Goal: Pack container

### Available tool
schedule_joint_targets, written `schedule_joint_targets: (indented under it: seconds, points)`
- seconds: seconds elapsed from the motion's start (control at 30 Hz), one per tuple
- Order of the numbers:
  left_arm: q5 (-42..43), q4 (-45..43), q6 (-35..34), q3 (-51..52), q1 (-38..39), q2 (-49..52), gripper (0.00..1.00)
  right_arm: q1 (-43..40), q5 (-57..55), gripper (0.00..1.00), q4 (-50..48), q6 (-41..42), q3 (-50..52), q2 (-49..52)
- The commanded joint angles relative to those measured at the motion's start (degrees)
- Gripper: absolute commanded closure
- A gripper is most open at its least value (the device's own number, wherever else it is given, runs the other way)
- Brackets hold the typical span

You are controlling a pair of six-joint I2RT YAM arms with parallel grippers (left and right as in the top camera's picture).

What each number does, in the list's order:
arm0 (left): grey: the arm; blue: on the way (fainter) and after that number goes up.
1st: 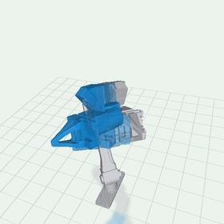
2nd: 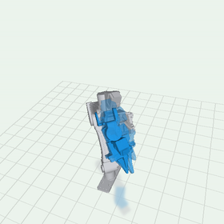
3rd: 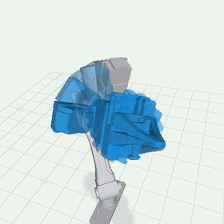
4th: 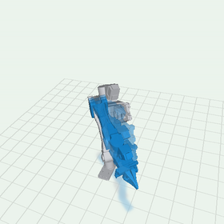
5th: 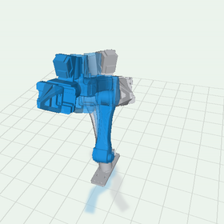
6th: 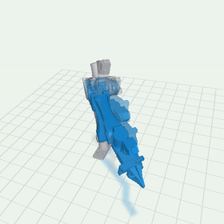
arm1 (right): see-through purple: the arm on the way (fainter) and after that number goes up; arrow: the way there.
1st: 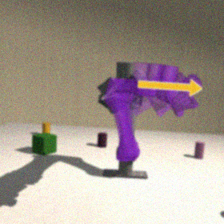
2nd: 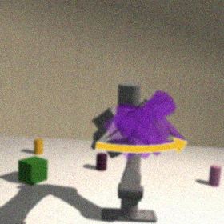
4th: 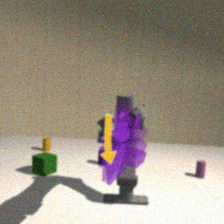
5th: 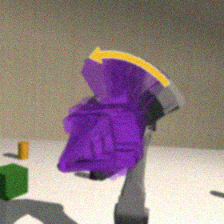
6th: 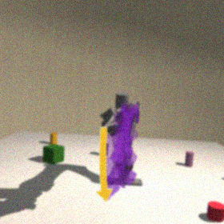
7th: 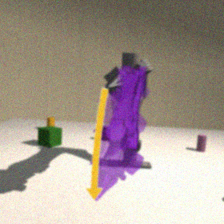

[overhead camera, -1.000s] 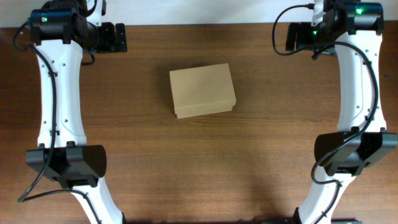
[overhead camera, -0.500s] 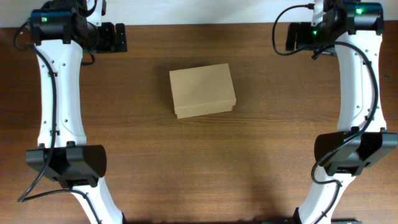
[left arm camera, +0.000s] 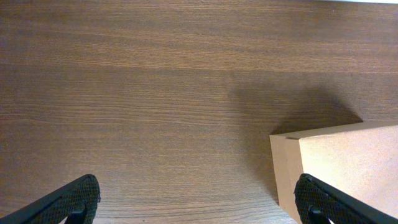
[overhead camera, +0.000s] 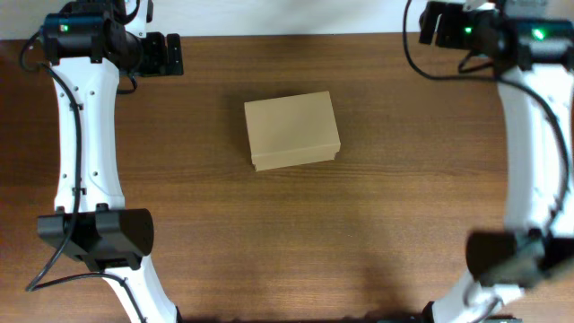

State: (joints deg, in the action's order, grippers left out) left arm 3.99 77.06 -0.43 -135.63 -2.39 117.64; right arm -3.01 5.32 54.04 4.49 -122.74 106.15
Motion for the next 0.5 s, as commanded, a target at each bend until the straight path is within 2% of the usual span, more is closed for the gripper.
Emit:
schedule_joint_targets:
  seconds: [0.0,0.2,0.47]
  points:
    - [-0.8,0.2,0.0,-0.5,0.0,-0.3,0.00,0.8,2.7,0.01,-8.6,0.4,11.7,-14.0]
    - [-0.8,0.2,0.0,-0.5,0.0,-0.3,0.00,1.5,2.6,0.01,-21.5,0.4,37.4,-37.0]
    - [-0.8,0.2,0.0,-0.5,0.0,-0.3,0.00,1.4,-4.4,0.01,-22.4,0.4,69.0,-70.2]
